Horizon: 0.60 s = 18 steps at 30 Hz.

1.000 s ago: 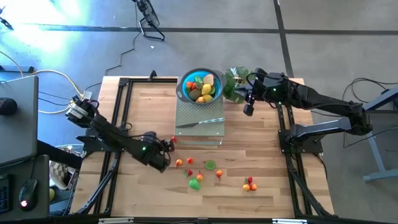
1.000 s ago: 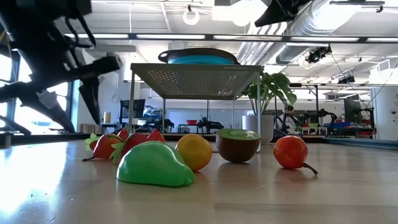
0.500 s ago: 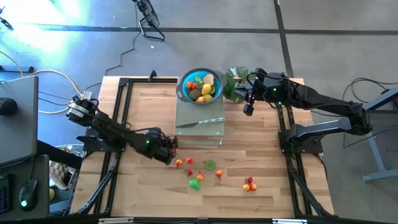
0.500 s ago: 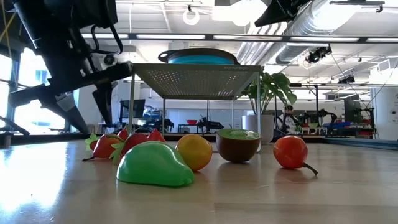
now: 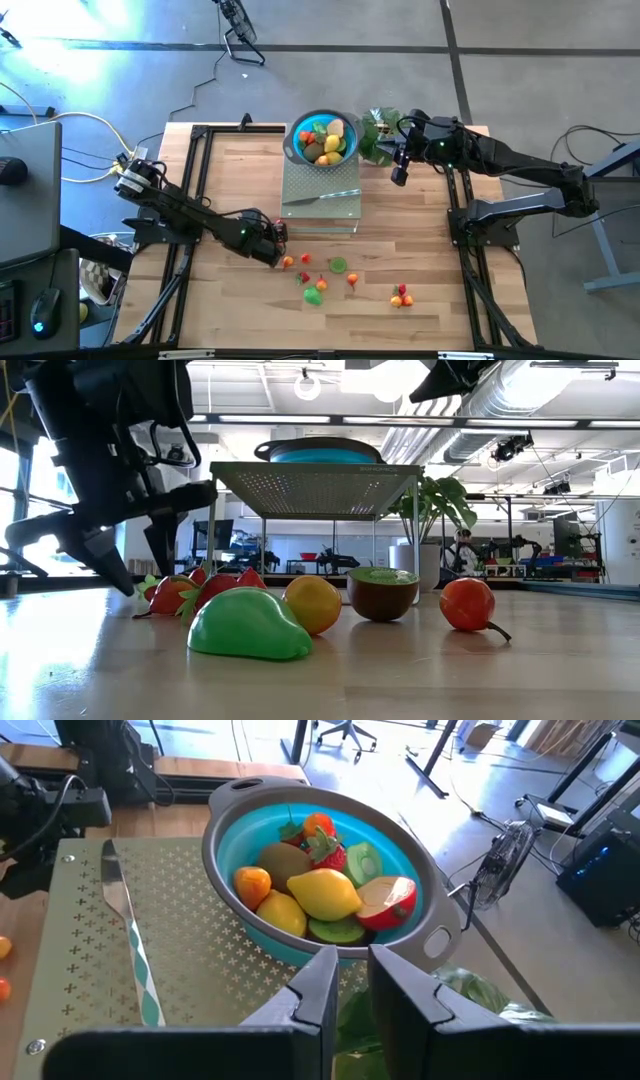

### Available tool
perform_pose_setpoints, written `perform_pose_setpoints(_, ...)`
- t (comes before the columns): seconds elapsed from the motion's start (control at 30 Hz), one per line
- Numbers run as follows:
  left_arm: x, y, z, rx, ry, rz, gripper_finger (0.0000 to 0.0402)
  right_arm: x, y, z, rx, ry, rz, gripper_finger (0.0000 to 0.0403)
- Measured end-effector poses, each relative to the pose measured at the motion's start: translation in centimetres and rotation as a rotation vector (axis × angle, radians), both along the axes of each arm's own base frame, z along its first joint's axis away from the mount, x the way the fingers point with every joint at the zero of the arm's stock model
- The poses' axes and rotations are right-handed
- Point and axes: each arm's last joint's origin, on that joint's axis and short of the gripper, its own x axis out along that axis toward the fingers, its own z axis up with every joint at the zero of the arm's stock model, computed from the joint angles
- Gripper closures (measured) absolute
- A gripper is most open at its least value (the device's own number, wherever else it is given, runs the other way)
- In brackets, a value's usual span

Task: Pick & Place Fruit
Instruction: Put the red strawberry in the blue bowl on the shelf

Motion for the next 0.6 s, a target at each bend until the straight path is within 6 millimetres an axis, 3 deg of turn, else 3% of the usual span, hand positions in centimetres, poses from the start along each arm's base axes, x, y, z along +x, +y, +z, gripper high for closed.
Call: perform_pose_setpoints(0.6, 0.3, -0.1, -1.0, 0.023, 0.022, 0.001, 0.0204, 0.0, 0.0, 0.0, 0.000, -0.002, 0.000, 0.0350)
